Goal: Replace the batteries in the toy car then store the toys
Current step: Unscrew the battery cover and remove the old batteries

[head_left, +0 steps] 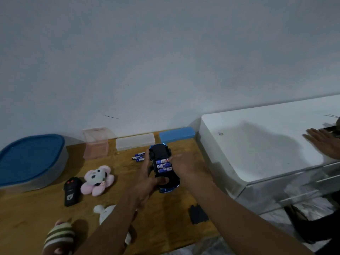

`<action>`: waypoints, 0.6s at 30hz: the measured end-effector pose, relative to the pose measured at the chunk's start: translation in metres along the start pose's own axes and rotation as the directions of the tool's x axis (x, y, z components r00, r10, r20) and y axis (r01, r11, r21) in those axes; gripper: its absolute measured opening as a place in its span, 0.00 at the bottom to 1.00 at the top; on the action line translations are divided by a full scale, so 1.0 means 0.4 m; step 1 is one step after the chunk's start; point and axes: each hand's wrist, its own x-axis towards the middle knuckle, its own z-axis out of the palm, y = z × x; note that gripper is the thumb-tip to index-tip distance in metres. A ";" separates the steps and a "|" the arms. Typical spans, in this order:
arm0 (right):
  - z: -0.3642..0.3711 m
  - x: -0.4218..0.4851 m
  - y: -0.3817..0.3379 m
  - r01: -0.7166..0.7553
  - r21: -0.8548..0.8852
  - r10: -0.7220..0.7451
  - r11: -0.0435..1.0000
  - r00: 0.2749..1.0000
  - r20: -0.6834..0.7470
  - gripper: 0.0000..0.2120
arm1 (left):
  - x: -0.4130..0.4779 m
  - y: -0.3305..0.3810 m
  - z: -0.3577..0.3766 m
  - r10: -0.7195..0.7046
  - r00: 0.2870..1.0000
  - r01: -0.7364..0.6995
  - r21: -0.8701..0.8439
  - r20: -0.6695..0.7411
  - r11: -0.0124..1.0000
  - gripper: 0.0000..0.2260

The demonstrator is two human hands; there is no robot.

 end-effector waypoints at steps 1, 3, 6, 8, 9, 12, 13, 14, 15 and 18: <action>0.003 -0.002 -0.002 -0.059 0.096 0.058 0.994 0.998 0.013 0.10 | 0.001 -0.001 -0.004 -0.009 1.000 0.009 -0.010 0.011 1.000 0.52; 0.012 -0.005 -0.001 -0.111 0.225 0.111 0.968 0.994 0.010 0.08 | 0.003 -0.001 -0.012 -0.023 0.999 0.023 -0.018 0.028 1.000 0.52; 0.018 -0.004 0.001 -0.118 0.277 0.126 0.954 0.992 -0.011 0.07 | 0.003 0.003 -0.012 -0.012 0.998 0.014 -0.031 0.064 0.999 0.50; 0.020 0.005 0.009 -0.072 0.209 0.084 0.975 0.995 -0.047 0.07 | 0.002 0.009 -0.008 0.000 0.996 0.003 -0.033 0.084 0.999 0.48; 0.021 0.009 0.013 -0.037 0.180 0.051 0.983 0.996 -0.071 0.07 | 0.003 0.012 -0.009 0.003 0.996 0.000 -0.035 0.092 0.999 0.47; 0.034 0.016 0.022 0.040 0.150 -0.019 0.988 0.991 -0.136 0.07 | 0.007 0.017 -0.015 -0.012 0.995 0.016 -0.033 0.096 0.999 0.50; 0.039 0.019 0.025 0.055 0.155 -0.031 0.986 0.988 -0.153 0.06 | 0.009 0.017 -0.018 -0.021 0.995 0.024 -0.027 0.094 0.999 0.50; 0.041 0.020 0.026 0.071 0.154 -0.046 0.985 0.985 -0.164 0.06 | 0.010 0.017 -0.021 -0.027 0.995 0.030 -0.024 0.094 0.999 0.51; 0.043 0.020 0.026 0.092 0.151 -0.066 0.984 0.984 -0.167 0.06 | 0.011 0.016 -0.022 -0.032 0.995 0.035 -0.024 0.094 0.999 0.51; 0.044 0.018 0.024 0.147 0.126 -0.125 0.981 0.978 -0.169 0.05 | 0.013 0.010 -0.029 -0.034 0.994 0.037 -0.028 0.102 0.999 0.51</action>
